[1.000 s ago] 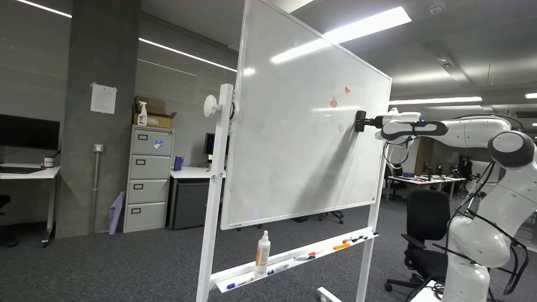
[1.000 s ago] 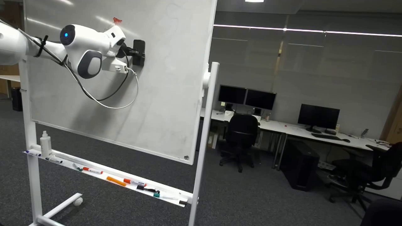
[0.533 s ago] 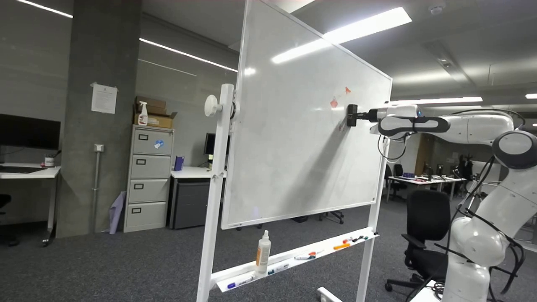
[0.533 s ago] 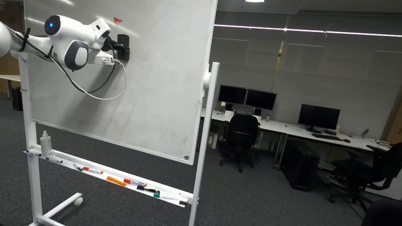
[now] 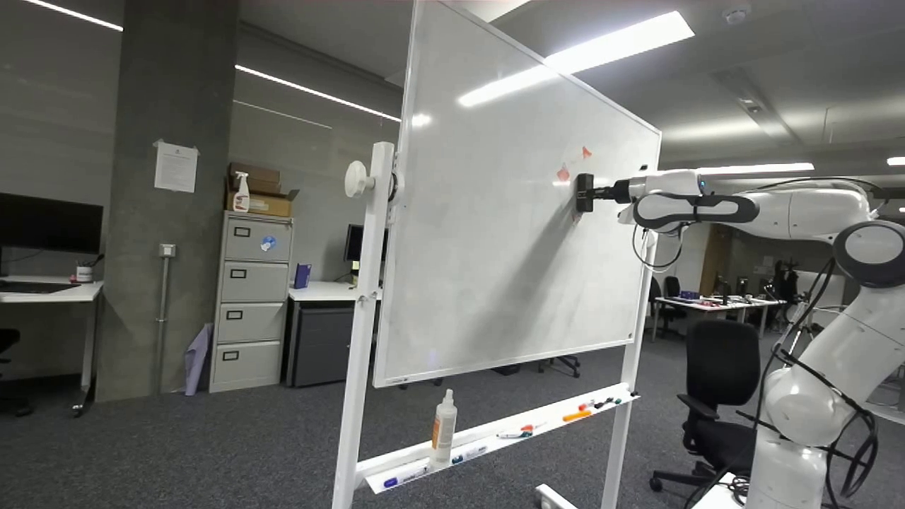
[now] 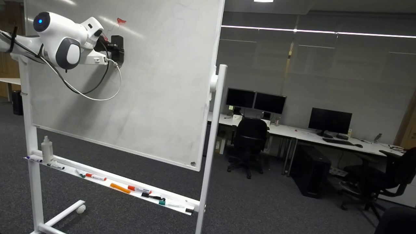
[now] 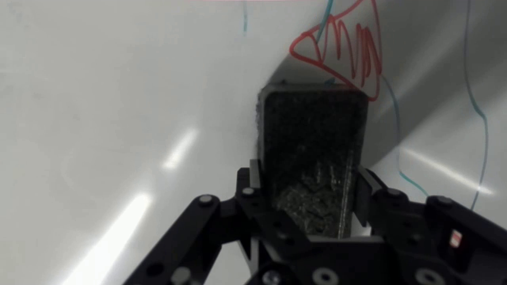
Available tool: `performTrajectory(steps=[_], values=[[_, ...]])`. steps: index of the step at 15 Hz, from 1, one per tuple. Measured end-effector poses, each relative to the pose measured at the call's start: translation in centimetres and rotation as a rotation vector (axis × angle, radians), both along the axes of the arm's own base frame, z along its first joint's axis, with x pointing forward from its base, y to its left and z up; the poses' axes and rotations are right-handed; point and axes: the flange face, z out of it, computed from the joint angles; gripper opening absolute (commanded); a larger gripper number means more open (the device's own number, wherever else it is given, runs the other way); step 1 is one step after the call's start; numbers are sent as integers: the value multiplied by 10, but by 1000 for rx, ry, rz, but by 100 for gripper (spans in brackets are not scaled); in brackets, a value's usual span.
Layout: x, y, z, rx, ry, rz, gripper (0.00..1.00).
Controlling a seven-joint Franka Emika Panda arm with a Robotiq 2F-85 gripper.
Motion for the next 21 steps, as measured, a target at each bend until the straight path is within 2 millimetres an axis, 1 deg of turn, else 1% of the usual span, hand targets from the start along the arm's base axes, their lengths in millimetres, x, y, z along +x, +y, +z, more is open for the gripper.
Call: performTrajectory(steps=[2,16,17,21], values=[[0,-3,0,2,1,-5,56],[0,-3,0,2,1,-4,56],[0,-3,0,2,1,-4,31],[0,-3,0,2,0,-4,31]])
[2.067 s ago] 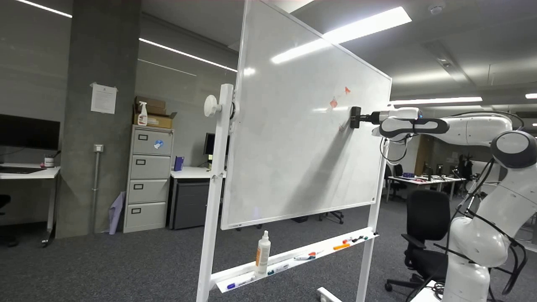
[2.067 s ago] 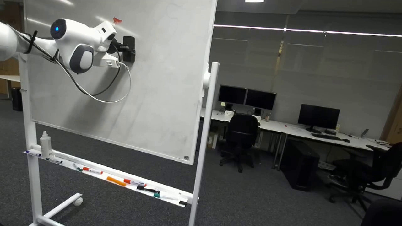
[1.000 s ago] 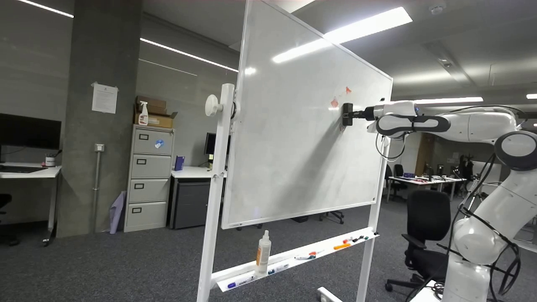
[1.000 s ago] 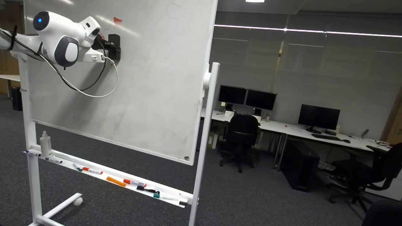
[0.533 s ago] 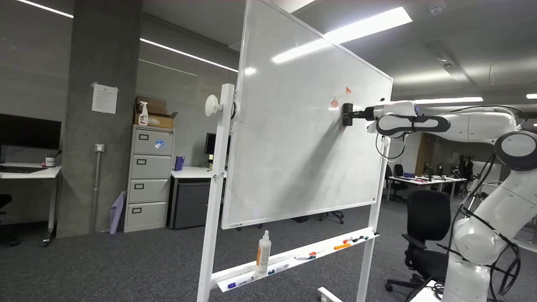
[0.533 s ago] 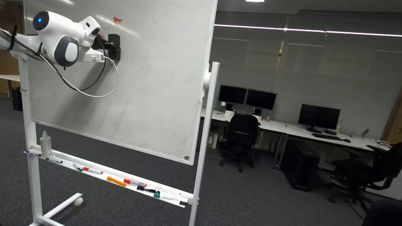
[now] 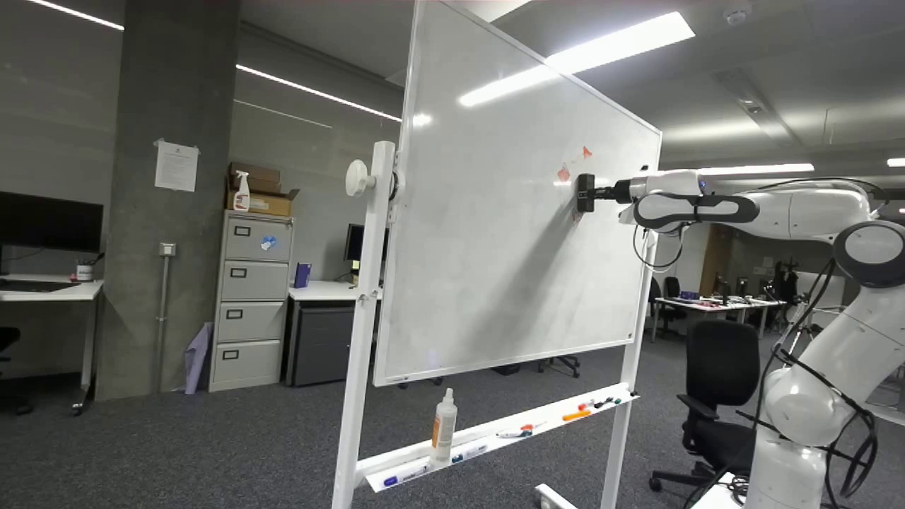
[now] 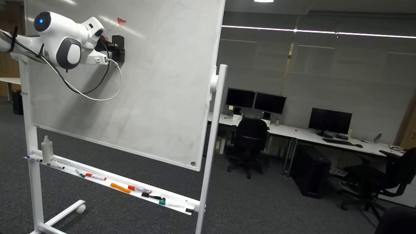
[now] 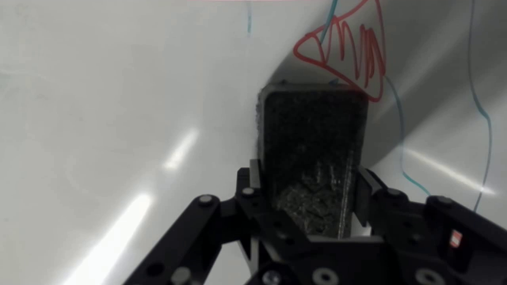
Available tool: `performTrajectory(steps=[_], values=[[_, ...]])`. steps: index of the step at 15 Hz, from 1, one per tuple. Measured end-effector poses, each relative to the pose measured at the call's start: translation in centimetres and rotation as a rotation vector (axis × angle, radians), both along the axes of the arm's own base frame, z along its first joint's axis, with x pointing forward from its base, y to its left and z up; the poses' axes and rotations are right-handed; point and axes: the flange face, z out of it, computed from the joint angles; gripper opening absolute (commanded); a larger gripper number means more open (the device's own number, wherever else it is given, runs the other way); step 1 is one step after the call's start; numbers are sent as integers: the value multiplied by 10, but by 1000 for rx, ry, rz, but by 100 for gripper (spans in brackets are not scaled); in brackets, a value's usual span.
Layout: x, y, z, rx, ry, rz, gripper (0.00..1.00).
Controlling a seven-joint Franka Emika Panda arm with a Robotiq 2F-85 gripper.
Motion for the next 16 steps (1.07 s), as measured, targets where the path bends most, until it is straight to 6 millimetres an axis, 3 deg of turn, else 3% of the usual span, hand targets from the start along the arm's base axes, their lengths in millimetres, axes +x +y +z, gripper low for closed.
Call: performTrajectory(steps=[4,9,16], values=[[0,3,6,-7,-13,13,31],[0,15,31,-20,-60,40,31],[2,16,63,-30,-121,31,31]])
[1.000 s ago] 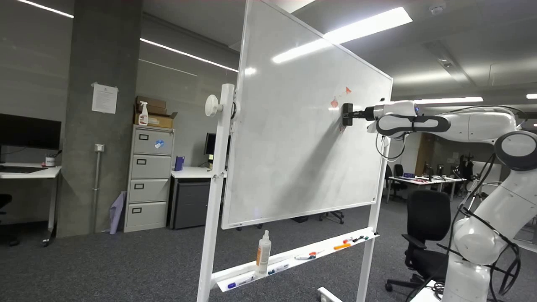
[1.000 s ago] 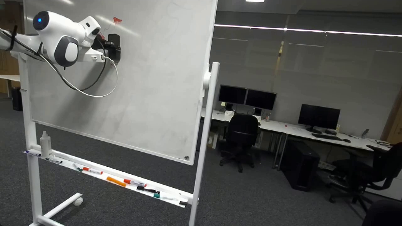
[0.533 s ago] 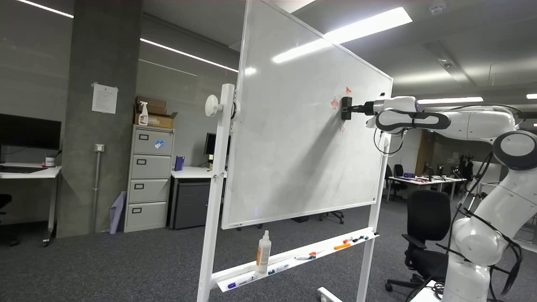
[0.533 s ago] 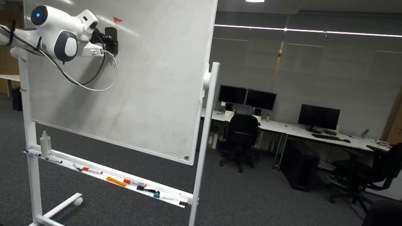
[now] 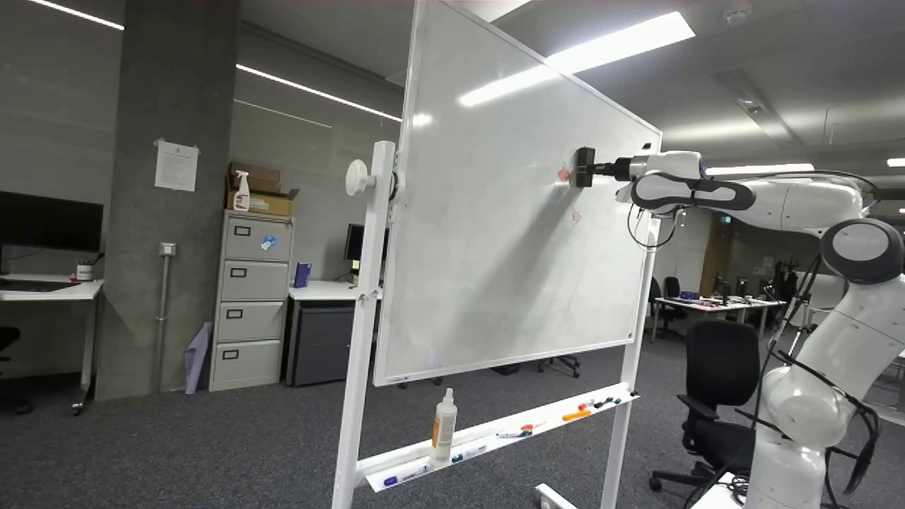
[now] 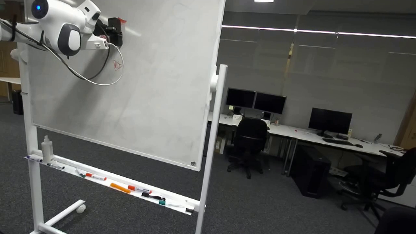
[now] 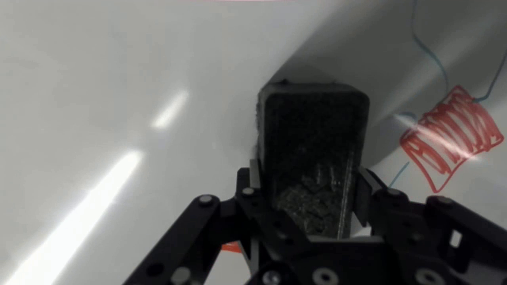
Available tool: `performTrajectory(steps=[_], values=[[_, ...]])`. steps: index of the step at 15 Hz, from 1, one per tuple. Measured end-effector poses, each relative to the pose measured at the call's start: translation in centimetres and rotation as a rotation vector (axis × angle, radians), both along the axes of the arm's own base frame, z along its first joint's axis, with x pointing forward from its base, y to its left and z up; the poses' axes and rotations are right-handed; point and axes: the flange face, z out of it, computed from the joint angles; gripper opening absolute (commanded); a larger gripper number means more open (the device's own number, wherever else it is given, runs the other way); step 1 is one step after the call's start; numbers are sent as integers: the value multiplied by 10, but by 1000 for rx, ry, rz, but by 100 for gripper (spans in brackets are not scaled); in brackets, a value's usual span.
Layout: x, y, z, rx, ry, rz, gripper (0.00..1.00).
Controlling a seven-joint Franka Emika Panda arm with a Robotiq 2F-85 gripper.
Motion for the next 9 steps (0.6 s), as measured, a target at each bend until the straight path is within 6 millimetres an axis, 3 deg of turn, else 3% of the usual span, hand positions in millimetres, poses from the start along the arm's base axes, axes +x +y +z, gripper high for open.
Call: performTrajectory(steps=[9], values=[[3,5,40,-35,20,16,31]])
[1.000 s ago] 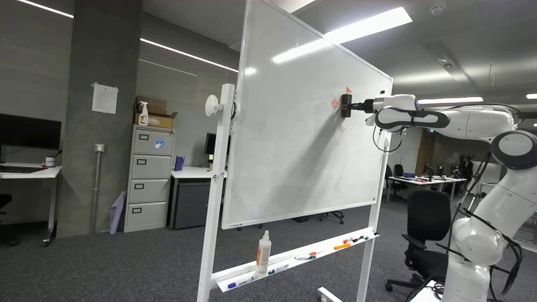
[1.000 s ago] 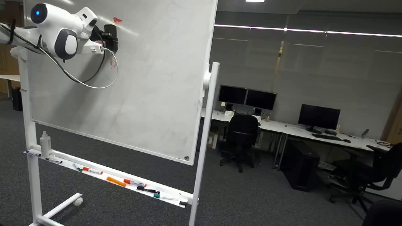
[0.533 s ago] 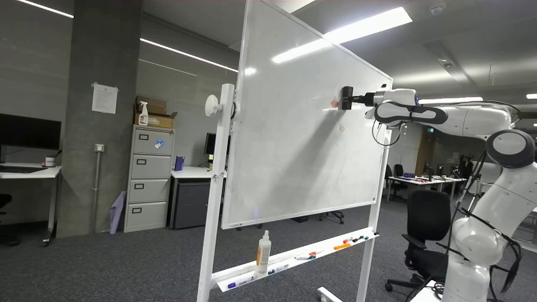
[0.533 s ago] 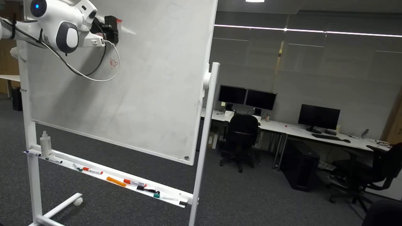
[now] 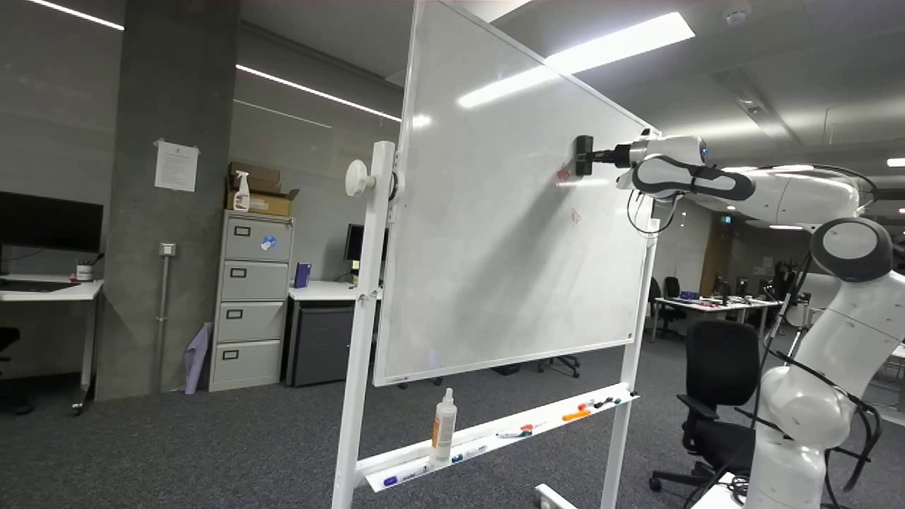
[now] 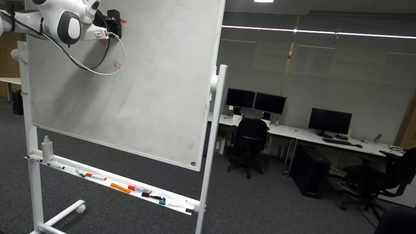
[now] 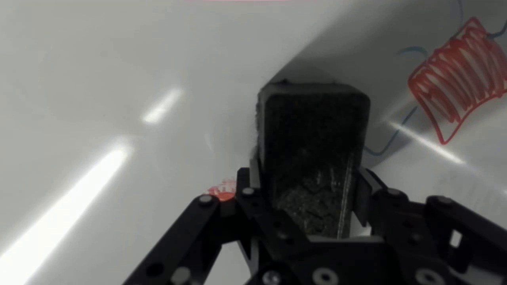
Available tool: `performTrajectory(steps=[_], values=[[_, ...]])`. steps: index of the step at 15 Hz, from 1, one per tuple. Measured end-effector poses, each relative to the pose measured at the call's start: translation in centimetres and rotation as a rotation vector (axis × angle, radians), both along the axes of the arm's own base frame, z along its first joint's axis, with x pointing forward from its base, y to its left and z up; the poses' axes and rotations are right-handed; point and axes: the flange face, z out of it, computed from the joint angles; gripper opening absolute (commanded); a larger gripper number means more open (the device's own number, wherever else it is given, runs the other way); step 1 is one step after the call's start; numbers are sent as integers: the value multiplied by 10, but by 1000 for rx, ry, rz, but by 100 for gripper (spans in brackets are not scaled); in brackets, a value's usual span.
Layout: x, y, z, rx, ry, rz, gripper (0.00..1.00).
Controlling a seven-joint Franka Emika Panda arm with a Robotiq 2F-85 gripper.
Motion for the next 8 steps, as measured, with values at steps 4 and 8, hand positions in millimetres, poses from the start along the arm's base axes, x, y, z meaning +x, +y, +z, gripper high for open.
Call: performTrajectory(steps=[4,8], values=[[2,-3,10,-2,37,2,31],[2,-7,15,5,40,0,31]])
